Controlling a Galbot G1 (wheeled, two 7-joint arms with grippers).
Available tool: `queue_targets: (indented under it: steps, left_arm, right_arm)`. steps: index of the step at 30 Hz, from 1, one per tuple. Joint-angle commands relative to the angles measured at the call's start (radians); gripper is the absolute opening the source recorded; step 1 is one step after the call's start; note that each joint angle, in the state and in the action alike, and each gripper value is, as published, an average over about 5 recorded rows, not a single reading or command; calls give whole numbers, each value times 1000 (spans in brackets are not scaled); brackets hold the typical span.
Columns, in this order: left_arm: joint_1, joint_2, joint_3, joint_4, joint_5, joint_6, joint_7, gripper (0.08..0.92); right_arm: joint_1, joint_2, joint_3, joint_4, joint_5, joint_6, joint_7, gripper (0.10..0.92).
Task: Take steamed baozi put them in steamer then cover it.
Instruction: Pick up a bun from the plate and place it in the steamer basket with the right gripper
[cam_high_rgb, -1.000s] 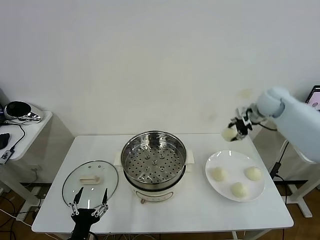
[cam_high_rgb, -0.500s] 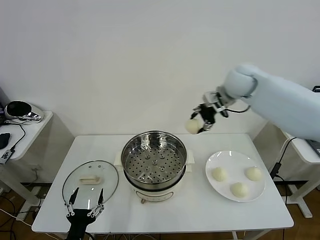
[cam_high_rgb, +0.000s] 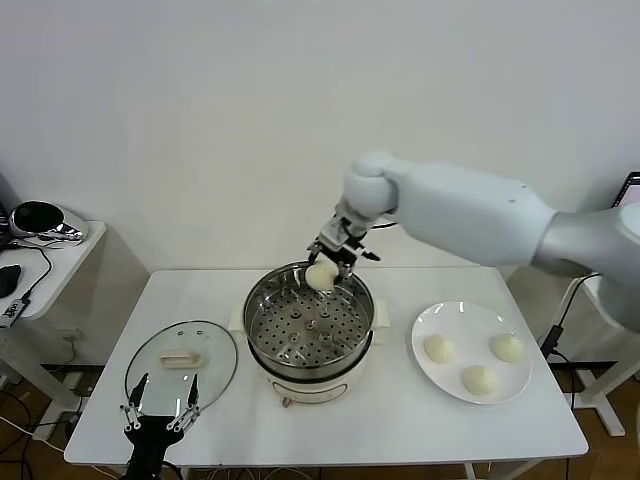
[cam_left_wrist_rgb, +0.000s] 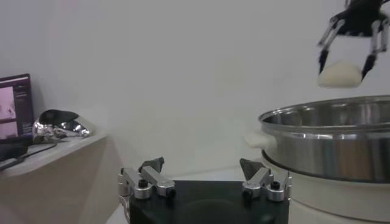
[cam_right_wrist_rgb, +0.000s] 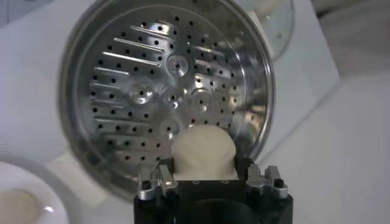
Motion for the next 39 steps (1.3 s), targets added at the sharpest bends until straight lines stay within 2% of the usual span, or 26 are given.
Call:
queue_targets:
  steps: [1,18,24,27,31,36,39]
  left_arm:
    - [1,-1,-5,-3,0,-2,0,823]
    - [9,-8,-13,-10,3,-9,-5,823]
    - [14,-15,-11,-15,6,-11,-7,823]
    - [18,-18,-11,-24,6,-10,-7,823]
    - [24,-21,-10,-38,8,-8,-6,823]
    - [36,-18,-13,-59,6,-3,-4,823]
    - [44,-9,-16,-75,6,11,-1,823]
  right_arm:
    - [-57,110,-23,-121,-186,168,41,616]
    - [-153,160,36,-248,-336,293,100,630]
    - [-144,141,31,-239,-333,311,107,744]
    - [-116,115,18,-206,-269,296,105,804]
    - [-19,58,-17,-103,-60,166,84,821]
    - [160,-109,-81,130,260,-206,-1,823]
    - [239,-251,-110,269,343,-382,-25,823]
